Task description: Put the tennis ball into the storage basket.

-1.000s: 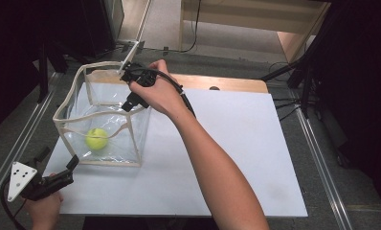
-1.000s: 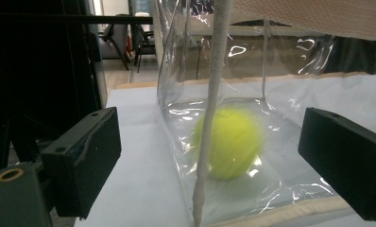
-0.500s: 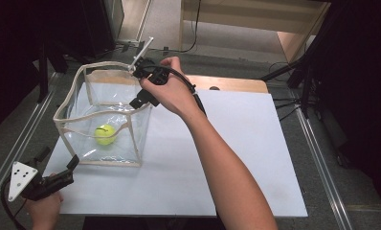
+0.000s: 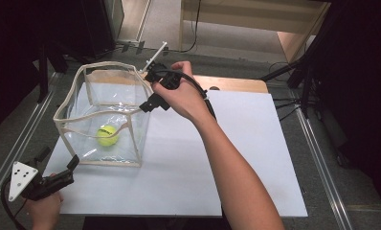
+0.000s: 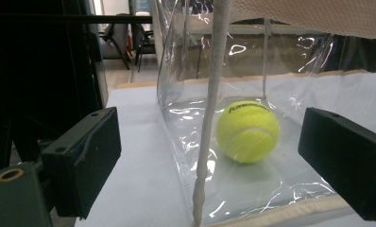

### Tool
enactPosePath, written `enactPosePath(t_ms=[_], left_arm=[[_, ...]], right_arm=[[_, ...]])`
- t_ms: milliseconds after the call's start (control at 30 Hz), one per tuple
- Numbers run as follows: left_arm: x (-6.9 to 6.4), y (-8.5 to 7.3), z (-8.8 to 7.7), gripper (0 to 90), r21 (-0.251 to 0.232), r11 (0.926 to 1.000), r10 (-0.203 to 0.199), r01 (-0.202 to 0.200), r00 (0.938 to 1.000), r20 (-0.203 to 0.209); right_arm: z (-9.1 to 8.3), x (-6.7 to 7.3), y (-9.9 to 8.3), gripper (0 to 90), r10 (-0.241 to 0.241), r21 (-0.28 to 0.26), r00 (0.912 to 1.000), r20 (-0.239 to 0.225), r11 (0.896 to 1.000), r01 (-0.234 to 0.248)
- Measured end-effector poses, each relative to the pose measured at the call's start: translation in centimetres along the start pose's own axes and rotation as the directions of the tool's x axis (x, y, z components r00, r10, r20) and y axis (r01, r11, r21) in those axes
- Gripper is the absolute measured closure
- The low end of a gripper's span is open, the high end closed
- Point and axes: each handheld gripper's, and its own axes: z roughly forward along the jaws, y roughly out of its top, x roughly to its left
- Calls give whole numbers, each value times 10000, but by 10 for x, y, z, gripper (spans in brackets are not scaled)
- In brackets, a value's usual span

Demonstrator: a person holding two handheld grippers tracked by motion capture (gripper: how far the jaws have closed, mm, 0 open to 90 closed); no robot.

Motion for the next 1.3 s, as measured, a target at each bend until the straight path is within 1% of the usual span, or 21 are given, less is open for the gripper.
enactPosePath(t_ms=[100,133,233,267,333,467,600,667,700,733,800,867,933,1000,1033,1133,1167,1200,1233,1267,1300], left_arm=[[0,0,0,69,2,10000,-2,2,10000,4],[0,0,0,69,-3,10000,-7,7,10000,7],[0,0,0,69,4,10000,-1,1,10000,6],[0,0,0,69,24,10000,13,-13,10000,0],[0,0,0,69,25,10000,19,-19,10000,-8],[0,0,0,69,31,10000,24,-24,10000,-12],[0,0,0,69,43,10000,70,-70,10000,-8],[0,0,0,69,48,10000,77,-77,10000,-8],[0,0,0,69,65,9999,100,-100,9999,-7],[0,0,0,69,65,9999,100,-100,9999,-7],[0,0,0,69,61,9999,96,-96,10000,2],[0,0,0,69,58,9999,97,-97,10000,2],[0,0,0,69,69,9999,115,-115,9999,4],[0,0,0,69,70,9999,115,-115,9999,-2],[-1,0,0,69,21,10000,52,-52,10000,6],[0,0,0,69,50,9999,105,-105,9999,15],[-1,0,0,69,37,9999,100,-100,9999,12],[0,0,0,69,54,9999,125,-125,9999,10],[0,0,0,69,54,9999,125,-125,9999,10],[0,0,0,69,56,9999,125,-125,9999,9],[0,0,0,69,57,9999,123,-123,9999,16]], right_arm=[[1,0,-3,0,4,59,10000,-42,10000,-4],[2,0,-7,0,-41,34,10000,28,10000,41],[4,1,-13,0,-29,-10,10000,-5,10000,29],[5,1,-15,0,60,-23,10000,-14,10000,-60],[7,0,-19,0,23,-7,10000,20,10000,-23],[9,0,-25,0,124,-34,9999,29,9999,-124],[15,-1,-36,0,154,-56,9998,155,9999,-153],[16,0,-39,0,160,1,9998,143,9999,-160],[20,0,-44,0,237,-77,9997,85,9997,-237],[21,0,-46,0,143,-57,9998,111,9999,-142],[24,1,-51,0,251,-16,9996,149,9997,-251],[26,1,-56,0,159,-165,9998,152,9997,-157],[27,1,-58,0,124,-189,9998,129,9997,-122],[29,3,-64,0,197,-277,9997,139,9994,-193],[30,4,-66,0,275,-328,9996,106,9991,-272],[32,5,-72,0,255,-302,9995,166,9992,-250],[33,5,-75,0,285,-367,9995,146,9989,-279],[34,4,-77,0,178,-491,9998,96,9986,-173],[34,4,-77,0,178,-491,9998,96,9986,-173],[36,5,-81,0,245,-528,9997,98,9983,-240],[36,6,-83,0,208,-485,9997,130,9986,-202]])
